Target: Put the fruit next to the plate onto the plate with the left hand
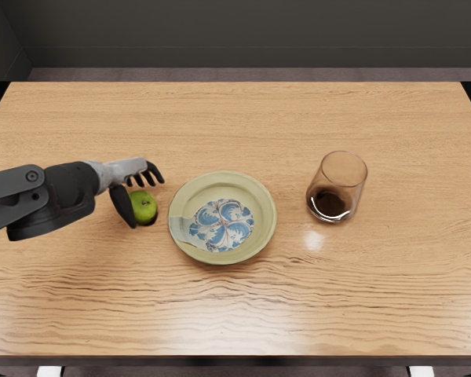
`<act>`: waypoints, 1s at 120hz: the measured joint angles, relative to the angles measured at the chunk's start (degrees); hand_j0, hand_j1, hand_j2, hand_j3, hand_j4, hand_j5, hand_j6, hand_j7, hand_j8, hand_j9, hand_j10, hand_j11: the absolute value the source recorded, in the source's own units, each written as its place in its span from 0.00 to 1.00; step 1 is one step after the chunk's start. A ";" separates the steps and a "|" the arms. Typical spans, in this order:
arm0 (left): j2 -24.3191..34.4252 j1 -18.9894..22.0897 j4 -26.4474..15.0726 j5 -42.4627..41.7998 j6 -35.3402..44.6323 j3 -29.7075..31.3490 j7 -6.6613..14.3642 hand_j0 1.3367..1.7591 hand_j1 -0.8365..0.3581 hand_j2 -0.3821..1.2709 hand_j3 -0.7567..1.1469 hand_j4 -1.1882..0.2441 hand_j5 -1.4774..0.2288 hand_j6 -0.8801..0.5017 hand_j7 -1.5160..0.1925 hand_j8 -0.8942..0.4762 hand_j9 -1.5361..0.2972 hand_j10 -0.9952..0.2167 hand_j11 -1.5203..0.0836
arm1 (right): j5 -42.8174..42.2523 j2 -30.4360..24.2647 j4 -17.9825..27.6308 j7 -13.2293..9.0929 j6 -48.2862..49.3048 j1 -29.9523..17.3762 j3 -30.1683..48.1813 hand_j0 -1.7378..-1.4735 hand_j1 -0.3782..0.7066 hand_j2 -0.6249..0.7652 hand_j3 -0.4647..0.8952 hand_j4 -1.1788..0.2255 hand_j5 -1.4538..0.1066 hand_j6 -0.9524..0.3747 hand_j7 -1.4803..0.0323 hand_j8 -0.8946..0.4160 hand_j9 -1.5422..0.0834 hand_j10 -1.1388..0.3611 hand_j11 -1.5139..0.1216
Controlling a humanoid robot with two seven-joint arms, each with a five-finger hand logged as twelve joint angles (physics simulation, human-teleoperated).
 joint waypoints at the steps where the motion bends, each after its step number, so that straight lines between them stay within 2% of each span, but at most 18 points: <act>1: 0.00 0.00 0.00 0.00 0.00 0.00 0.00 0.76 0.65 0.27 0.40 0.59 0.60 0.38 0.62 0.40 0.59 0.53 0.67 | 0.00 0.00 0.00 0.00 0.00 0.00 0.00 0.30 0.03 0.45 0.34 0.84 0.93 0.72 0.98 0.68 0.95 0.76 0.93; 83: -0.46 0.09 -0.07 -0.57 -0.58 0.07 0.01 0.76 0.54 0.30 0.40 0.50 0.50 0.29 0.52 0.30 0.49 0.43 0.56 | -0.02 0.00 0.00 0.00 0.05 0.39 0.00 0.30 0.03 0.45 0.34 0.84 0.93 0.72 0.98 0.68 0.95 0.76 0.93; 120: -0.12 0.00 -0.25 -0.61 -2.18 -0.05 0.01 0.75 0.51 0.34 0.40 0.42 0.43 0.33 0.44 0.34 0.42 0.35 0.47 | -0.02 0.00 0.00 0.00 0.05 0.44 0.00 0.30 0.03 0.45 0.34 0.84 0.93 0.72 0.98 0.68 0.95 0.76 0.93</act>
